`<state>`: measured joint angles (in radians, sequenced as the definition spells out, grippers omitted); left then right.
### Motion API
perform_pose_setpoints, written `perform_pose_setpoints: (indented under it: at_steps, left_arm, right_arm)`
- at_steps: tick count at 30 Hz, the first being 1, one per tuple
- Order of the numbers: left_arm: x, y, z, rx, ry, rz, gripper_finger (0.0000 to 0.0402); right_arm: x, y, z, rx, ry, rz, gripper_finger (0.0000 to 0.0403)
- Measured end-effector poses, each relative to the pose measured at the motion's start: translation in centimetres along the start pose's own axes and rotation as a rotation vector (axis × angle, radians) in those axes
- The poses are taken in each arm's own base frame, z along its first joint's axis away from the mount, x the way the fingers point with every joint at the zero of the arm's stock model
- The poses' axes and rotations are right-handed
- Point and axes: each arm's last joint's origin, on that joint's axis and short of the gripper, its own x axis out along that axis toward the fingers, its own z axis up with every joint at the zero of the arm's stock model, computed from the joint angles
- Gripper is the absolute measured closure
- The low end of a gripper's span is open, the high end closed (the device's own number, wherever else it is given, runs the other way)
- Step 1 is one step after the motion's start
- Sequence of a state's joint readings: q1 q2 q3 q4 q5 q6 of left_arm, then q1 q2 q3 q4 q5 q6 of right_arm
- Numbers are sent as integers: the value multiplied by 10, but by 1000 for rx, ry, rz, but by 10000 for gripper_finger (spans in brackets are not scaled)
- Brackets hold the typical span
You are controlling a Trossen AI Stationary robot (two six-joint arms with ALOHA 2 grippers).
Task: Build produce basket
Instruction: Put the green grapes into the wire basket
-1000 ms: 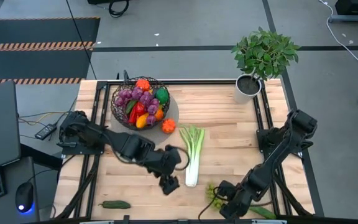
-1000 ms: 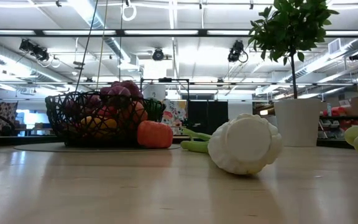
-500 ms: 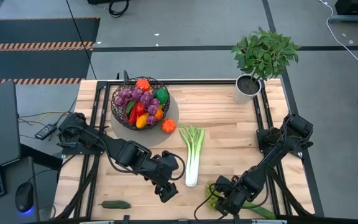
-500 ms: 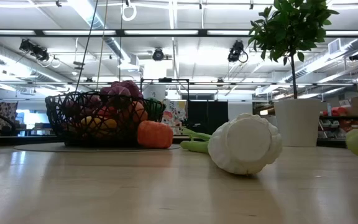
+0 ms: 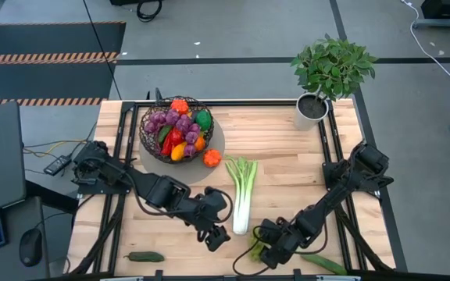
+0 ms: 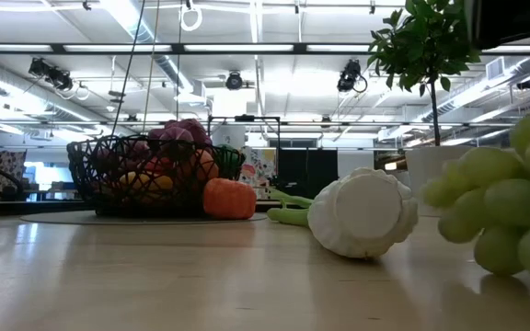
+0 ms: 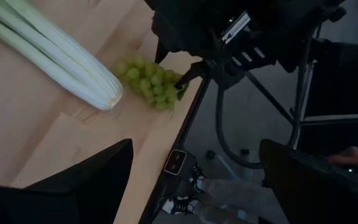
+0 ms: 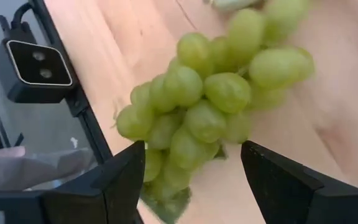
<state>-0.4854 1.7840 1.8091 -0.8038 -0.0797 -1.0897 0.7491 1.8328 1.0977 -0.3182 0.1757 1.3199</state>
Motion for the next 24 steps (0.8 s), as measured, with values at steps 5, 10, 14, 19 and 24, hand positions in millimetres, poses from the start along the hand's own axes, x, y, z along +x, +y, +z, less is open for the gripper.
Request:
perform_pose_setpoints:
  at_steps: [5, 10, 14, 19, 24]
  left_arm:
    - [0, 0, 0, 0, -5, 3, 45]
    - [0, 1, 1, 0, -23, 12, 45]
    - [0, 1, 1, 0, -22, 13, 45]
    - [0, 1, 1, 0, -23, 13, 45]
    - [0, 0, 1, 0, -22, 12, 45]
  right_arm:
    - [2, -3, 10, -10, -44, -19, 148]
    - [3, -6, 24, 11, -80, -24, 186]
    - [4, -8, 30, 10, -84, -29, 229]
    - [5, -9, 33, 16, -77, -28, 285]
    - [5, -4, 33, 19, -1, 52, 335]
